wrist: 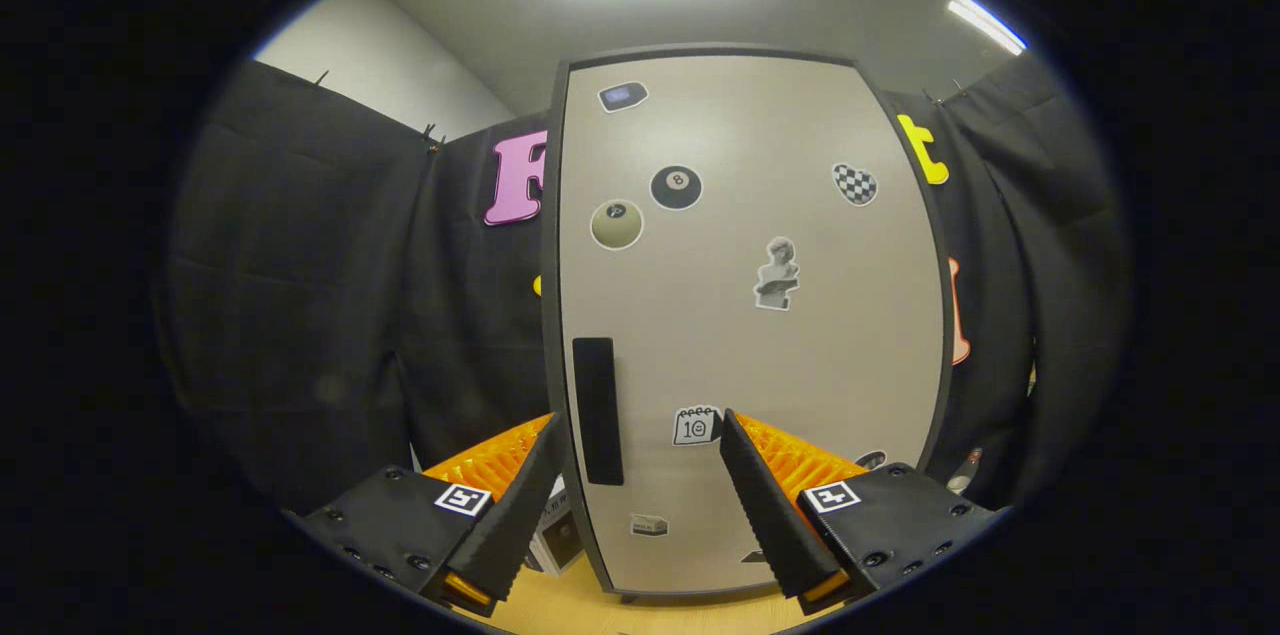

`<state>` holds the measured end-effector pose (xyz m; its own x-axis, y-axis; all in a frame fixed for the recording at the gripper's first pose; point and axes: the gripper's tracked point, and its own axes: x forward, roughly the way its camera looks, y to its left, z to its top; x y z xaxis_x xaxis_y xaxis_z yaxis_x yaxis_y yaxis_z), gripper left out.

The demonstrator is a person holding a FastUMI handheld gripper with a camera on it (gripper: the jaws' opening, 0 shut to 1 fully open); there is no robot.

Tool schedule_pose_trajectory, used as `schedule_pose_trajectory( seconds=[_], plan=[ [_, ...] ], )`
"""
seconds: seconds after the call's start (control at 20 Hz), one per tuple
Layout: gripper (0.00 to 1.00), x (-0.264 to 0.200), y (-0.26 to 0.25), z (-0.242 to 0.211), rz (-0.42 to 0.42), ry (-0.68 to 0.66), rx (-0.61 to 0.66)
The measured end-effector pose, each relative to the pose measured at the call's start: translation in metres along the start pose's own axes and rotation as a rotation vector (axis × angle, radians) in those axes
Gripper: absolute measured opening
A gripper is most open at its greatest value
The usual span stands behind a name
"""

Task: Open the shoe cabinet door, grab the shoes and put them into the shoe cabinet, then close the shoe cabinet door.

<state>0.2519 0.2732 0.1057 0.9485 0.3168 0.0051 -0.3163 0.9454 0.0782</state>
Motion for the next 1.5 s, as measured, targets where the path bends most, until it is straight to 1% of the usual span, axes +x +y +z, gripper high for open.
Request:
schedule_pose_trajectory(
  seconds=[0.1,0.5,0.7,0.75,0.9,0.95,1.05,1.15,1.2,1.25,1.5],
  plan=[
    [0.98,0.018,0.005,-0.007,0.003,0.018,-0.004],
    [0.88,0.066,0.022,-0.037,0.01,0.093,-0.065],
    [0.61,0.08,0.021,-0.042,-0.016,0.126,-0.043],
    [0.51,0.082,0.022,-0.044,-0.018,0.14,-0.033],
    [0.49,0.085,0.029,-0.054,0.006,0.205,0.009],
    [0.49,0.08,0.026,-0.053,-0.008,0.204,0.001],
    [0.35,0.084,0.026,-0.054,-0.021,0.197,-0.03],
    [0.2,0.083,0.026,-0.054,-0.005,0.196,-0.044],
    [0.2,0.083,0.026,-0.054,0.012,0.196,-0.039],
    [0.13,0.079,0.026,-0.055,0.032,0.205,-0.045],
    [0.13,0.055,0.028,-0.049,0.122,0.213,-0.043]
  ],
)
